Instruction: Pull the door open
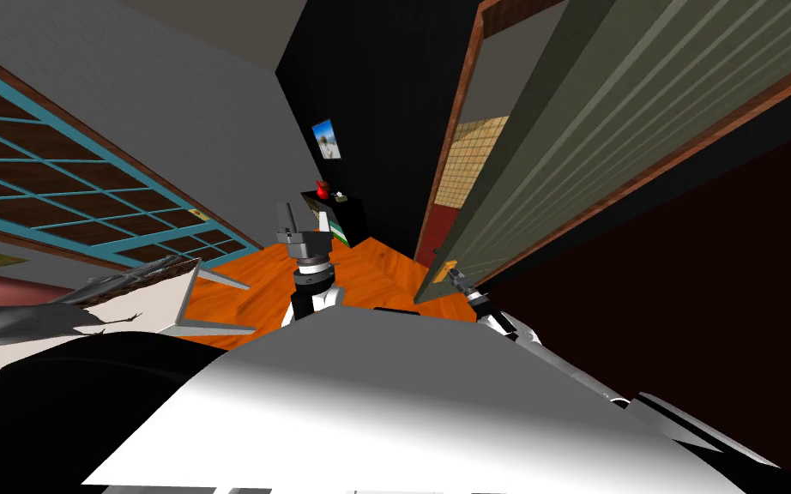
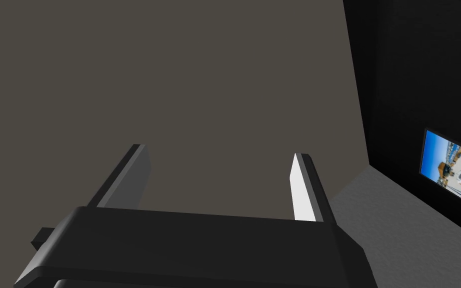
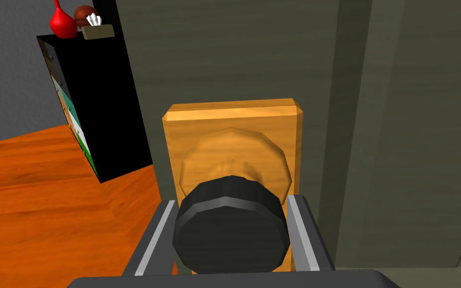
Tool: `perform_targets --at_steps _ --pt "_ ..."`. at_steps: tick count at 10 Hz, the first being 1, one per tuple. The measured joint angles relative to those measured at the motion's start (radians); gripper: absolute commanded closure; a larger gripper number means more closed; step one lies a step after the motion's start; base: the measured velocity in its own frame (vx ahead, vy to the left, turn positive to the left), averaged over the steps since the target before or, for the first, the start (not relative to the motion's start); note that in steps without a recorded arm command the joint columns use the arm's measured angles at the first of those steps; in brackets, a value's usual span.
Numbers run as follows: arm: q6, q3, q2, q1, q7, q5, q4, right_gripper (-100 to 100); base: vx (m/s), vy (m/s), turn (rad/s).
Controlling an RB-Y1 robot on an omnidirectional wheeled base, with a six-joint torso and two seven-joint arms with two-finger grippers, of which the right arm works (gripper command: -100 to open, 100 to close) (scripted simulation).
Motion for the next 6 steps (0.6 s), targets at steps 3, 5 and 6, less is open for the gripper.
perform_targets --at_steps 3,5,6 --pt "-0.087 0.036 -0.050 0.031 -0.036 0.020 0.007 100 -0.059 -0.068 0.008" --pt "-0.135 0.059 -0.078 0.046 -0.061 0.032 0.015 100 -0.034 -0.059 0.006" --pt "-0.152 0.064 -0.090 0.058 -0.066 0.035 0.009 100 -0.026 -0.052 0.006"
